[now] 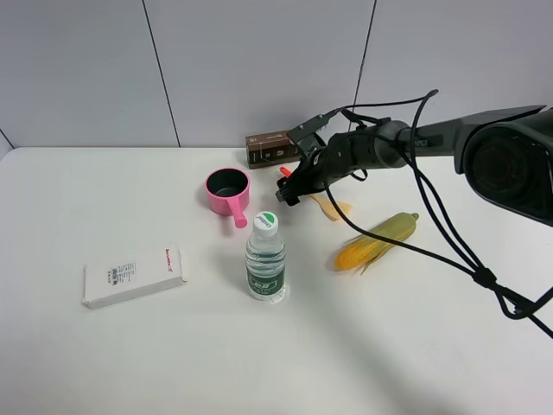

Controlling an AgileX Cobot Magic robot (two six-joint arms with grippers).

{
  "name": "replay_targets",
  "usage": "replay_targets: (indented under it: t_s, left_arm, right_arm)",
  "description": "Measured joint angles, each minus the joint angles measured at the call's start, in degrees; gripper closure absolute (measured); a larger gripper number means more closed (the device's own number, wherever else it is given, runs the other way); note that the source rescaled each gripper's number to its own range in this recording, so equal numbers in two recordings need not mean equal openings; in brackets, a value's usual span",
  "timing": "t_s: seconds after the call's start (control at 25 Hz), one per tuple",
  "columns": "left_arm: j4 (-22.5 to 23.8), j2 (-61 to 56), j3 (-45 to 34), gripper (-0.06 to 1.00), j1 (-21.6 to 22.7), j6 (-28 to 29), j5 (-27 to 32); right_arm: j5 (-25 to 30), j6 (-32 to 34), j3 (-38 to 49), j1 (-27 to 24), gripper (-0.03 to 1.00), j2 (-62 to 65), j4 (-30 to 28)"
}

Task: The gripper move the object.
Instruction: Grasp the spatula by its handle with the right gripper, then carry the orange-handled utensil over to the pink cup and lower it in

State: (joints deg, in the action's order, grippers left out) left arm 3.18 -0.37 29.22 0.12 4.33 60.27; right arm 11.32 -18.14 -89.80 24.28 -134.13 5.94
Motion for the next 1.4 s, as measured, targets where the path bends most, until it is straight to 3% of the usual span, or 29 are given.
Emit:
replay_targets:
  t_s: [0.48,0.64,1.0,1.4]
  left_arm:
    - [0.0,0.0,0.0,-0.06,0.0,0.0,0.0]
    - [0.0,0.0,0.0,-0.06,0.0,0.0,0.0]
    - [0.0,0.0,0.0,-0.06,0.0,0.0,0.0]
    - [0.0,0.0,0.0,-0.06,0.0,0.0,0.0]
  right_arm:
    - [-0.6,2.2,0.1,0.0,0.26,-0.3,2.6]
    - [-0.6,2.3,0.1,0.0,0.44,-0.3,2.7]
    - [-0.6,2.3,0.1,0.0,0.97,-0.4,2.4]
    - [1.3,2.4,0.1,0.0,0.97,4.9,2.4]
